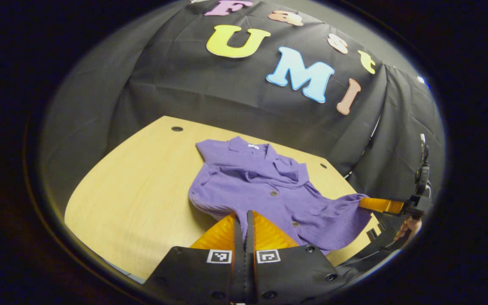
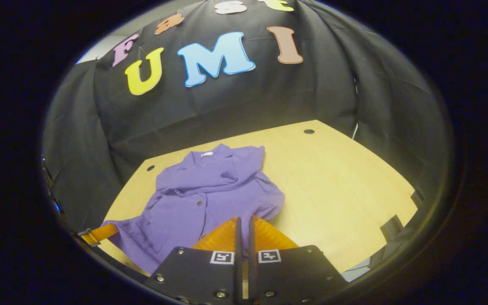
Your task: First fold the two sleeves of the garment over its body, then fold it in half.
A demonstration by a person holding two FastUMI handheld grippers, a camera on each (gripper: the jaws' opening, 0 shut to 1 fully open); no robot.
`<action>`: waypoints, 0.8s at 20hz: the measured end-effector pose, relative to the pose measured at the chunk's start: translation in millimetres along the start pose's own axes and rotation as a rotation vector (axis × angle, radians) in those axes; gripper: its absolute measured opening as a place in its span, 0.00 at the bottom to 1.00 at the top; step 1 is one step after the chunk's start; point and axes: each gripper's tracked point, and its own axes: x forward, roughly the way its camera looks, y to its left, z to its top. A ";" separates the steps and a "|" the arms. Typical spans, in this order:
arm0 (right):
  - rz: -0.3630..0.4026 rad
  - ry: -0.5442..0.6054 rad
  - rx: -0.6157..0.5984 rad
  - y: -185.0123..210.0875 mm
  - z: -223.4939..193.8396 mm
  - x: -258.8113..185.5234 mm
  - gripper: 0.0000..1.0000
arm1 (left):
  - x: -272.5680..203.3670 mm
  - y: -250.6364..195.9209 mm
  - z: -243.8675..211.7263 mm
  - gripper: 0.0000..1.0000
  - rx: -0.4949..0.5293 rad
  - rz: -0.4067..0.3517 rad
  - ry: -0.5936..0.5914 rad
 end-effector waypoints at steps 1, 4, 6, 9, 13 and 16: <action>0.015 -0.011 -0.008 3.8 10.2 1.4 0.06 | 3.8 -2.1 12.5 0.07 -0.006 0.003 -0.018; 0.058 -0.043 -0.033 7.8 45.4 10.6 0.06 | 19.0 -6.2 47.6 0.07 -0.040 0.024 -0.070; 0.095 -0.061 -0.021 10.7 69.4 20.0 0.06 | 30.9 -6.4 73.7 0.07 -0.062 0.046 -0.106; 0.146 -0.060 -0.006 10.5 99.5 39.3 0.06 | 47.2 -2.4 112.2 0.07 -0.085 0.097 -0.163; 0.195 -0.046 -0.004 9.8 125.7 72.3 0.06 | 77.1 0.1 155.1 0.07 -0.097 0.131 -0.213; 0.195 -0.038 0.028 8.5 143.1 101.3 0.06 | 113.1 4.7 190.8 0.07 -0.124 0.130 -0.237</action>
